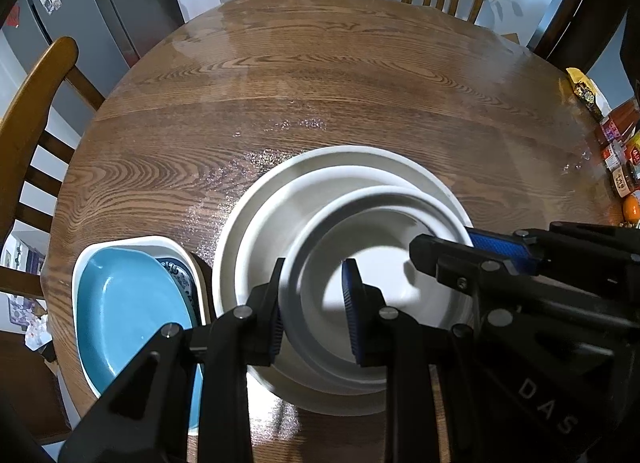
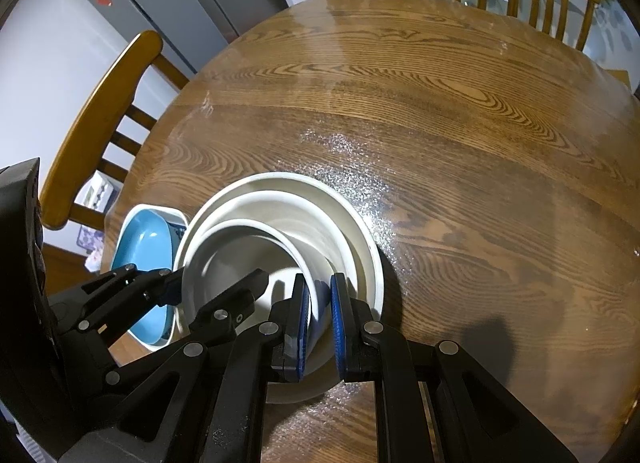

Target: Organize plates and bowls

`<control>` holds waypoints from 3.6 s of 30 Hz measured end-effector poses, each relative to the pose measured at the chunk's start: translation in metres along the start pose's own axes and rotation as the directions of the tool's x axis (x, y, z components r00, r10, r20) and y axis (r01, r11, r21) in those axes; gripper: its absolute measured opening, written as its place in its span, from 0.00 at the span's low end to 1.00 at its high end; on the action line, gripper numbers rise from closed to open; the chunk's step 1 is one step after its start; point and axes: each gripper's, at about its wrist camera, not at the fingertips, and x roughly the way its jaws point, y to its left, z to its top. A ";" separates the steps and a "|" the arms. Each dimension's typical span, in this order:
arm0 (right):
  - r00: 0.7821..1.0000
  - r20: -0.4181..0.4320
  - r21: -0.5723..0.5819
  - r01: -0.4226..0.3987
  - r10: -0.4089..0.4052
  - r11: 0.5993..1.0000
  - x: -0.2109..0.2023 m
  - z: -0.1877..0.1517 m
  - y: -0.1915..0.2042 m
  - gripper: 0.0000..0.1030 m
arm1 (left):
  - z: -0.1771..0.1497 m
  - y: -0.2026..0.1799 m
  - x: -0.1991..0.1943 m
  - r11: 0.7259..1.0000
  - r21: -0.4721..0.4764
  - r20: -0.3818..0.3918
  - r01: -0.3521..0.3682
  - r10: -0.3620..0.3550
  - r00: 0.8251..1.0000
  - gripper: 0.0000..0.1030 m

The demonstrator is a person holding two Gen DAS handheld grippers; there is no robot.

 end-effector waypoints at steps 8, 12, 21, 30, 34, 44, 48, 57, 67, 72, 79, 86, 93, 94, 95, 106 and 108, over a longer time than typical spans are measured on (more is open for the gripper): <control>1.000 0.003 0.000 0.005 -0.005 1.000 0.001 0.000 0.001 0.12 | 0.000 -0.006 0.002 1.000 0.008 0.006 -0.018 0.018 1.000 0.23; 1.000 0.002 -0.003 0.007 -0.007 1.000 0.001 0.000 0.000 0.12 | 0.000 -0.006 0.002 1.000 0.009 0.007 -0.021 0.021 1.000 0.23; 1.000 0.018 -0.016 0.015 -0.015 1.000 -0.003 0.001 0.003 0.12 | -0.001 -0.004 0.001 1.000 0.000 0.011 -0.023 0.023 1.000 0.25; 1.000 0.020 -0.012 0.014 -0.014 1.000 -0.003 0.000 0.002 0.12 | -0.001 -0.002 -0.001 1.000 -0.001 0.019 -0.024 0.024 1.000 0.25; 1.000 0.020 -0.012 0.015 -0.015 1.000 -0.003 0.000 0.003 0.12 | 0.000 -0.002 -0.002 1.000 0.002 0.023 -0.027 0.027 0.999 0.25; 0.999 0.036 -0.003 0.012 -0.012 1.000 -0.009 -0.002 0.006 0.12 | -0.002 -0.001 -0.010 0.999 0.001 0.052 -0.032 0.032 0.998 0.27; 0.995 0.096 -0.002 0.005 -0.004 1.000 -0.024 -0.006 0.006 0.12 | -0.004 -0.002 -0.027 0.999 0.004 0.111 -0.039 0.039 0.993 0.55; 0.979 0.190 0.061 0.061 -0.072 0.996 -0.051 -0.011 -0.013 0.45 | -0.012 0.038 -0.052 0.992 -0.118 0.152 -0.044 0.062 0.986 0.79; 0.996 0.094 0.127 -0.020 0.009 0.992 -0.023 -0.018 -0.033 0.45 | -0.025 0.065 -0.037 0.966 -0.260 0.054 0.018 -0.004 0.999 0.68; 0.997 0.081 0.131 -0.013 0.002 0.991 -0.017 -0.017 -0.035 0.34 | -0.024 0.068 -0.033 0.957 -0.291 0.034 0.006 0.004 0.999 0.57; 0.997 0.072 0.147 -0.030 0.019 0.989 -0.011 -0.014 -0.037 0.25 | -0.023 0.075 -0.026 0.951 -0.309 0.006 0.003 -0.001 1.000 0.48; 0.999 0.045 0.158 -0.024 0.017 0.987 -0.006 -0.015 -0.040 0.17 | -0.018 0.064 -0.019 0.964 -0.265 -0.015 0.020 -0.025 1.000 0.35; 0.998 0.018 0.160 -0.068 0.066 0.985 0.009 -0.013 -0.036 0.08 | -0.014 0.056 -0.008 0.966 -0.246 -0.032 0.076 -0.087 0.996 0.02; 0.998 0.023 0.156 -0.063 0.060 0.986 0.008 -0.014 -0.035 0.08 | -0.013 0.054 -0.008 0.970 -0.236 -0.031 0.059 -0.068 0.997 0.01; 0.998 0.028 0.153 -0.063 0.060 0.986 0.007 -0.016 -0.034 0.08 | -0.014 0.054 -0.008 0.970 -0.236 -0.027 0.057 -0.065 0.998 0.01; 0.992 0.081 0.072 -0.103 0.097 0.992 -0.027 -0.007 0.008 0.08 | -0.028 0.100 -0.061 0.941 -0.332 0.080 0.070 -0.045 0.996 0.00; 0.992 0.072 0.023 -0.108 0.106 0.994 -0.024 -0.004 0.033 0.08 | -0.035 0.116 -0.069 0.932 -0.361 0.092 0.040 -0.007 0.996 0.00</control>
